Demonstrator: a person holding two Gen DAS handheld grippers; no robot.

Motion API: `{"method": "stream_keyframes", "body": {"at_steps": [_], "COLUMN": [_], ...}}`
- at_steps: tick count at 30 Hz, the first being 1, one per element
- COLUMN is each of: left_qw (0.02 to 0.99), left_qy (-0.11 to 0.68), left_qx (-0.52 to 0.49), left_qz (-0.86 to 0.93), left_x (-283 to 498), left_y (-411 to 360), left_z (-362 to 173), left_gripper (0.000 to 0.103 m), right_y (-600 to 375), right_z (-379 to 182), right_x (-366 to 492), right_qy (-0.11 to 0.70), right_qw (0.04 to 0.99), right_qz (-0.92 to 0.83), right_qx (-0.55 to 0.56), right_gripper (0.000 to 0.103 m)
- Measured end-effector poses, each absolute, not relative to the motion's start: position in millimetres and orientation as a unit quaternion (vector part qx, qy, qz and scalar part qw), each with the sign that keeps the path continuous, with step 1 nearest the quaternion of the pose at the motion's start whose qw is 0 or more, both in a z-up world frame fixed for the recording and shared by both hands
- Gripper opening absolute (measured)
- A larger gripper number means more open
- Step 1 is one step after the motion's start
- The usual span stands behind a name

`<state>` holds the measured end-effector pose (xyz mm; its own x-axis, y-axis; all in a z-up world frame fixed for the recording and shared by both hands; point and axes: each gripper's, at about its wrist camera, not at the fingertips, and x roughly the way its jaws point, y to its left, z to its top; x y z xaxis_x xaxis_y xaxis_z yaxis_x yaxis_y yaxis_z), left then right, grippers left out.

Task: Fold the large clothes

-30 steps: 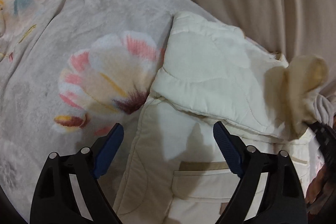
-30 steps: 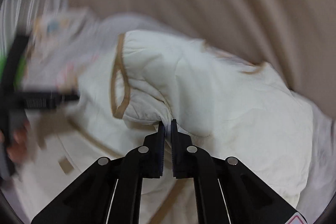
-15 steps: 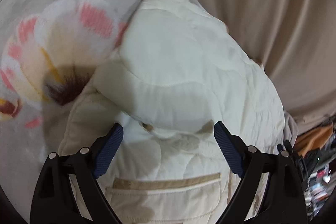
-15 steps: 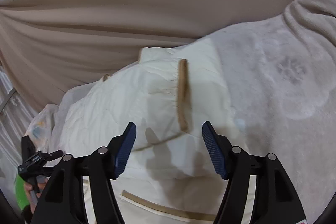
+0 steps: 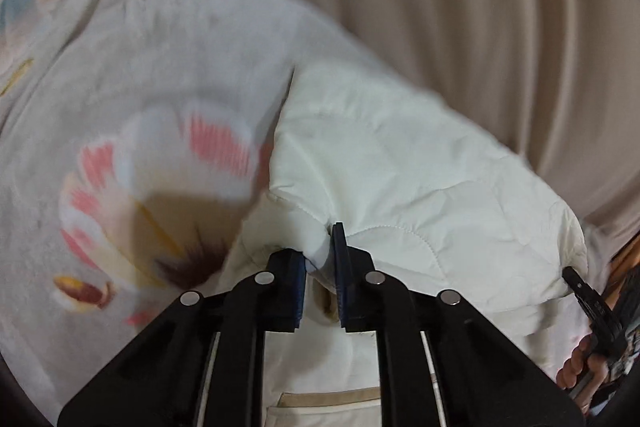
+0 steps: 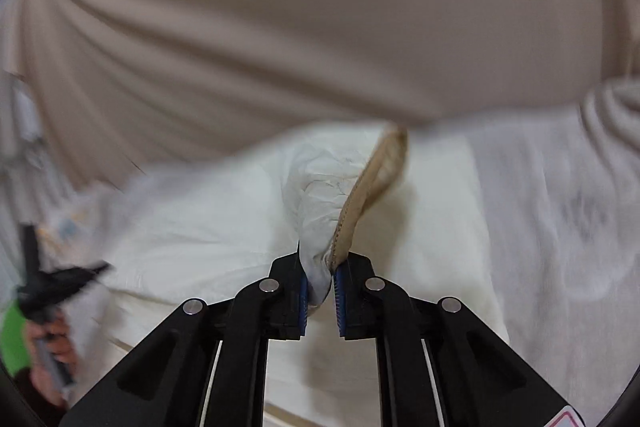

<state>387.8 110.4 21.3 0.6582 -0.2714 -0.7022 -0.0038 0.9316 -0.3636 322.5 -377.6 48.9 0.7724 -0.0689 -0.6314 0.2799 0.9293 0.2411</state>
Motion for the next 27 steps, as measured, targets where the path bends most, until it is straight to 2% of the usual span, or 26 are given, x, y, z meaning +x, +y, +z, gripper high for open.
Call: {"method": "stream_keyframes", "body": {"at_steps": [4, 7, 8, 9, 10, 11, 12, 13, 15, 20, 22, 23, 24, 25, 26, 27], "left_qw": [0.906, 0.905, 0.903, 0.901, 0.898, 0.897, 0.896, 0.894, 0.884, 0.834, 0.846, 0.849, 0.848, 0.847, 0.848, 0.852], "left_qy": [0.398, 0.400, 0.403, 0.407, 0.413, 0.413, 0.412, 0.416, 0.436, 0.510, 0.494, 0.493, 0.495, 0.494, 0.492, 0.488], "left_qx": [-0.130, -0.131, -0.132, -0.131, -0.132, -0.133, -0.134, -0.132, -0.129, -0.143, -0.129, -0.114, -0.110, -0.108, -0.105, -0.102], "left_qz": [-0.059, -0.065, -0.071, -0.077, -0.083, -0.088, -0.094, -0.098, -0.113, -0.155, -0.154, -0.153, -0.156, -0.161, -0.165, -0.163], "left_x": [387, 384, 378, 371, 360, 351, 338, 325, 301, 240, 220, 214, 209, 204, 198, 192], "left_y": [99, 101, 104, 110, 116, 124, 134, 140, 154, 173, 172, 169, 165, 163, 161, 161], "left_z": [4, 2, 5, 6, 8, 13, 15, 17, 14, -22, -23, -23, -22, -20, -14, -8], "left_gripper": [0.015, 0.023, 0.029, 0.045, 0.056, 0.072, 0.080, 0.083, 0.092, 0.092, 0.088, 0.074, 0.054, 0.040, 0.023, 0.015], "right_y": [-374, -384, -383, -381, -378, -377, -376, -376, -380, -377, -368, -363, -360, -355, -351, -348], "right_z": [58, 36, 37, 44, 50, 55, 59, 60, 55, 17, -2, -10, -15, -18, -17, -11], "right_x": [304, 317, 310, 298, 285, 270, 250, 228, 199, 109, 88, 81, 76, 69, 67, 61], "right_qy": [0.265, 0.331, 0.332, 0.327, 0.323, 0.320, 0.318, 0.320, 0.344, 0.407, 0.419, 0.423, 0.422, 0.416, 0.410, 0.399], "right_qw": [0.946, 0.923, 0.923, 0.925, 0.927, 0.929, 0.930, 0.929, 0.920, 0.890, 0.882, 0.879, 0.877, 0.879, 0.882, 0.884], "right_qz": [-0.080, -0.099, -0.101, -0.106, -0.111, -0.112, -0.113, -0.116, -0.120, -0.097, -0.088, -0.086, -0.086, -0.085, -0.079, -0.077], "right_qx": [0.170, 0.168, 0.168, 0.161, 0.154, 0.149, 0.145, 0.144, 0.147, 0.184, 0.197, 0.204, 0.212, 0.215, 0.219, 0.230], "right_gripper": [0.011, 0.017, 0.018, 0.026, 0.034, 0.040, 0.050, 0.058, 0.063, 0.068, 0.069, 0.069, 0.059, 0.036, 0.025, 0.012]}}
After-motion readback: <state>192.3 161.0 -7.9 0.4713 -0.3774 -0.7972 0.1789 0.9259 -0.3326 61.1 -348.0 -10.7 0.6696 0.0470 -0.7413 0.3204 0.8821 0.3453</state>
